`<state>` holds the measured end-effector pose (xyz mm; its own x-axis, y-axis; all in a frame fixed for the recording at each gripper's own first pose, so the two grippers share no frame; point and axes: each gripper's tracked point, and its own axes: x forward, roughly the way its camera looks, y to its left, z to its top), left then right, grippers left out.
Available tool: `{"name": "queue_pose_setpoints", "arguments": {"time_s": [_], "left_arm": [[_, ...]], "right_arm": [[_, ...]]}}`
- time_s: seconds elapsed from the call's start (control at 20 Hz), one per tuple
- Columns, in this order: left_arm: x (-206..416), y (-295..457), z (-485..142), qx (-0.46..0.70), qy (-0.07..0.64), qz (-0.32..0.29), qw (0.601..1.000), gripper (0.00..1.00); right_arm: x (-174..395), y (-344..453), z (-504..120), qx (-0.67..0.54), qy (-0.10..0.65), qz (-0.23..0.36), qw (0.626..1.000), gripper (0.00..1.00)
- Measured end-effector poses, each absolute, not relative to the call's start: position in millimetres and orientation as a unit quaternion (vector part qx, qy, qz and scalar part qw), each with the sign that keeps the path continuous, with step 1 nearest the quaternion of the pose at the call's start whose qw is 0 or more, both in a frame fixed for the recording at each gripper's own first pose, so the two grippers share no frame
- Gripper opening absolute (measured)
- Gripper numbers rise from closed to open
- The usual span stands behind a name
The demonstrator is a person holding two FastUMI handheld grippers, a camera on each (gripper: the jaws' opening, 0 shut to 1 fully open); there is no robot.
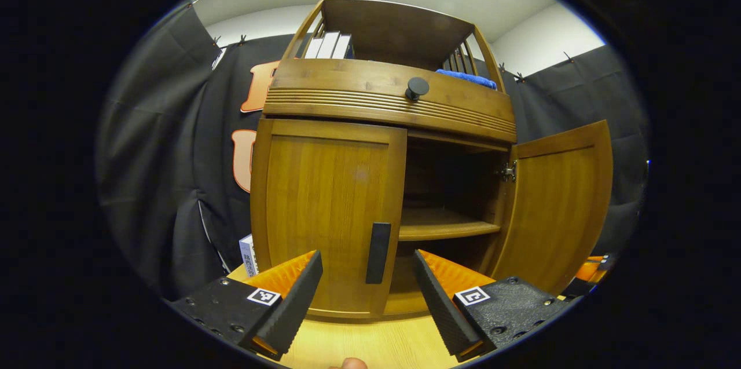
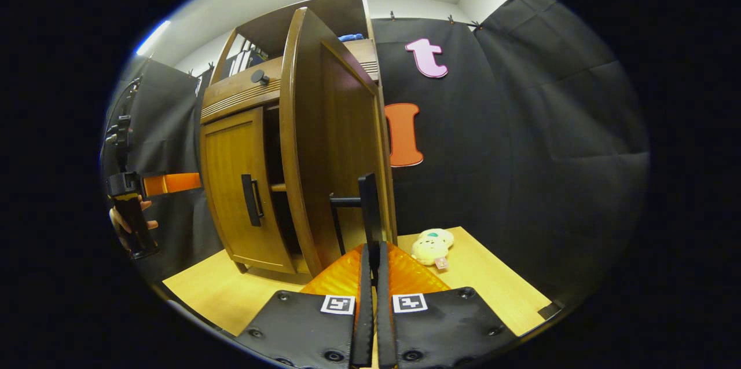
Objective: Open the right door of the double-door shoe cabinet with the right hand, and open the left door with the left hand.
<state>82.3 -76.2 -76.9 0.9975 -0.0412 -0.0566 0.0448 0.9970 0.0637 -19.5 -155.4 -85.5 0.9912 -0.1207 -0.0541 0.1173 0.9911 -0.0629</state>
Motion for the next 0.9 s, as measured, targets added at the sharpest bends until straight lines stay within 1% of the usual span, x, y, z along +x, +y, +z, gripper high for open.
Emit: {"name": "queue_pose_setpoints", "arguments": {"time_s": [0.05,0.1,0.15,0.2,0.25,0.3,0.4,0.45,0.9], "left_arm": [[88.6,-81.0,-82.8,0.034,0.031,-0.022,0.999,0.92],[94.0,-83.4,-86.4,0.036,0.036,-0.023,0.998,0.92],[98.9,-86.1,-89.3,0.036,0.038,-0.023,0.998,0.92],[105.3,-90.1,-92.3,0.038,0.04,-0.025,0.998,0.92],[111.7,-93.5,-96.7,0.041,0.043,-0.026,0.998,0.92],[116.7,-97.4,-100.9,0.044,0.045,-0.027,0.998,0.92],[124.4,-106.3,-108.8,0.045,0.046,-0.032,0.997,0.92],[129.6,-109.0,-112.1,0.044,0.047,-0.033,0.997,0.92],[181.8,-111.6,-122.3,0.056,0.042,-0.018,0.997,0.92]], "right_arm": [[-21.9,-163.1,-83.5,-0.032,0.026,-0.067,0.997,0.06],[-24.5,-169.9,-81.4,-0.034,0.024,-0.076,0.996,0.11],[-27.8,-178.9,-78.8,-0.038,0.019,-0.085,0.995,0.06],[-32.4,-186.7,-74.6,-0.042,0.012,-0.095,0.995,0.11],[-37.9,-193.5,-69.1,-0.044,0.005,-0.102,0.994,0.11],[-45.0,-202.8,-62.7,-0.048,-0.002,-0.115,0.992,0.06],[-63.3,-223.5,-56.9,-0.054,-0.019,-0.132,0.99,0.01],[-68.0,-222.9,-53.8,-0.045,-0.021,-0.126,0.991,0.08],[-72.0,-224.3,-52.5,-0.053,-0.028,-0.113,0.992,0.08]]}}
